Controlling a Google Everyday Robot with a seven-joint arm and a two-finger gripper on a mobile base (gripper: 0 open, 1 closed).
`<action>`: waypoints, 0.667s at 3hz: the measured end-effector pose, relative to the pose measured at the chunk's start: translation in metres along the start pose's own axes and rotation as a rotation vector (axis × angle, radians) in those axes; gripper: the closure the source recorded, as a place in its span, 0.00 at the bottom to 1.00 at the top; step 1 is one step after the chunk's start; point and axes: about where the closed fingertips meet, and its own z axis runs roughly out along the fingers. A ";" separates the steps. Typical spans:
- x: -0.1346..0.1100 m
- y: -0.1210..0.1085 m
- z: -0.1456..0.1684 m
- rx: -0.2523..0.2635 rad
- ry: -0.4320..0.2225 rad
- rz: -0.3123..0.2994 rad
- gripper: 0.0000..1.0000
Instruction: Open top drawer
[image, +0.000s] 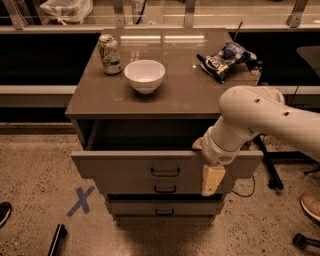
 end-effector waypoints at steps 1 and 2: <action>-0.001 0.012 0.018 -0.047 0.015 -0.012 0.29; 0.008 0.039 0.017 -0.097 0.022 -0.014 0.30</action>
Offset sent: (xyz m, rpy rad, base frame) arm -0.0660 -0.0168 -0.0253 -0.0403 0.1428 0.0505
